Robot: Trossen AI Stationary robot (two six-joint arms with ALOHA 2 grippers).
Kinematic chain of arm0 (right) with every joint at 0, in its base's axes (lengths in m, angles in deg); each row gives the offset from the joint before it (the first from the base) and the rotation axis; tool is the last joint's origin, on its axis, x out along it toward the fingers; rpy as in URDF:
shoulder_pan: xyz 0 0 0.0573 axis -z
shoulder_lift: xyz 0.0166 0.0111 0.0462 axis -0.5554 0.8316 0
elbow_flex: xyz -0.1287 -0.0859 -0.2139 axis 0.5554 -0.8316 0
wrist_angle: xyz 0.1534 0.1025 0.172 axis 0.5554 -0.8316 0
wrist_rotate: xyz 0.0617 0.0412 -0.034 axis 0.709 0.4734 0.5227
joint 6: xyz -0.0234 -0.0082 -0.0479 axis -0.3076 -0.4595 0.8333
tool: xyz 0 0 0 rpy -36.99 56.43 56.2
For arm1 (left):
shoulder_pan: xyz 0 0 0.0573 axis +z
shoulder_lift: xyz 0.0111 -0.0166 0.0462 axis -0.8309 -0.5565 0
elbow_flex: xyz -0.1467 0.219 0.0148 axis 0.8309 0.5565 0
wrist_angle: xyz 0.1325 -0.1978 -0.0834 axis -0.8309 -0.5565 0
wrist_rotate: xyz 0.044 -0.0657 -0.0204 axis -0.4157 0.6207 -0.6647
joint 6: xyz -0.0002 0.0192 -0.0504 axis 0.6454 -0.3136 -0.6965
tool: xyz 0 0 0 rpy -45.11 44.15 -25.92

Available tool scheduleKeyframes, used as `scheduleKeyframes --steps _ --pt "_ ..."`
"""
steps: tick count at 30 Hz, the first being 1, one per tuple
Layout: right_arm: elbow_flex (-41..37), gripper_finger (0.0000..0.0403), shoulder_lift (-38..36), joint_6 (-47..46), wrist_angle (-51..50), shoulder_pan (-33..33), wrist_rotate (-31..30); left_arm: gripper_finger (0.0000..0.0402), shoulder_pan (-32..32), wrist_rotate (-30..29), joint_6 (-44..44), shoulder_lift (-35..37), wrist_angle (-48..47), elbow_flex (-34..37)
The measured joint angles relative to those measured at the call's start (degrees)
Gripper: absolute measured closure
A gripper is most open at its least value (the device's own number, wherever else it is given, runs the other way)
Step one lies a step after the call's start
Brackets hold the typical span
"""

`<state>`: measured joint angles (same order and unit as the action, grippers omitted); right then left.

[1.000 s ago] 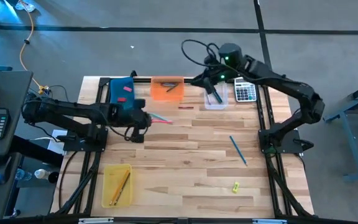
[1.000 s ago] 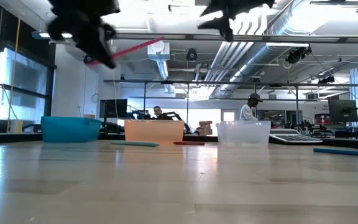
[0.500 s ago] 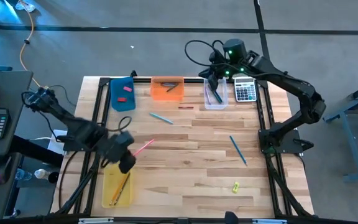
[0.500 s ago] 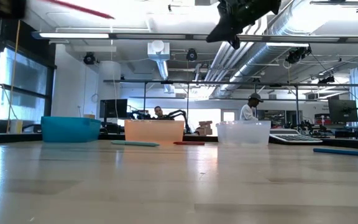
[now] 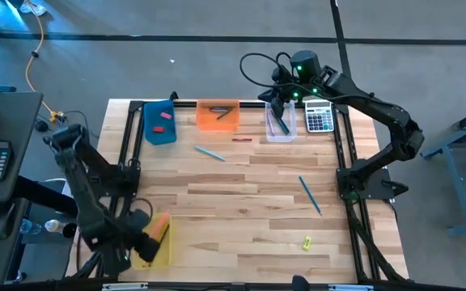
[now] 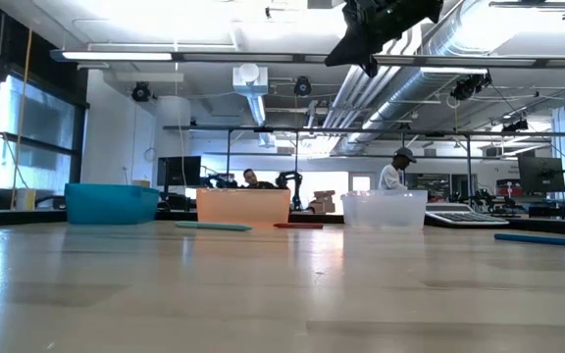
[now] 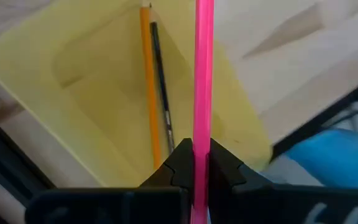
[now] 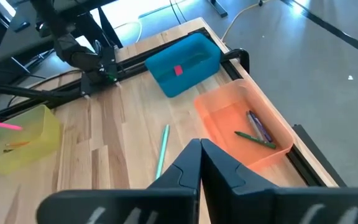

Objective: Sort crayons/erasers/pens/pencils in bins
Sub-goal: Put the pink pencil into the yellow bin, then put the light blue pen into the transparent bin

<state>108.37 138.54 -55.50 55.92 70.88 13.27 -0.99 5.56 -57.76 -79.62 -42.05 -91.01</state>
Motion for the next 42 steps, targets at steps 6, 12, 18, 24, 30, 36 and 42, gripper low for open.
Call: scheduleKeyframes --steps 6,12,18,24,30,36,42 --pt "0.0 0.0403 0.0 -0.63 0.01 -0.04 -0.03 0.0399 -1.23 1.1 -0.47 -7.95 -0.5 -2.44" --pt "0.0 0.0403 0.02 -1.57 1.32 -0.04 -0.37 0.0399 -1.41 2.24 -0.91 -12.38 -1.66 -2.46" --pt "0.0 0.0403 0.02 -2.56 3.05 -0.07 -0.37 0.0399 -1.44 2.66 -1.16 -14.87 -1.95 -2.48" --pt "0.0 0.0403 0.02 -3.1 3.39 -0.07 -0.38 0.0393 -1.43 3.68 -1.47 -16.35 -1.86 -2.48" --pt "0.0 0.0403 0.02 -3.1 3.49 -0.07 -0.38 0.0357 -1.43 5.13 -1.93 -17.04 -1.77 -2.49" --pt "0.0 0.0403 0.02 -3.08 3.82 -0.05 -0.38 0.0322 -1.41 4.77 -1.8 -17.06 -1.82 -2.48" --pt "0.0 0.0403 0.02 -2.26 3.89 -0.05 -0.39 0.0283 -2.11 4.89 -1.71 -15.1 -2.7 -2.48"
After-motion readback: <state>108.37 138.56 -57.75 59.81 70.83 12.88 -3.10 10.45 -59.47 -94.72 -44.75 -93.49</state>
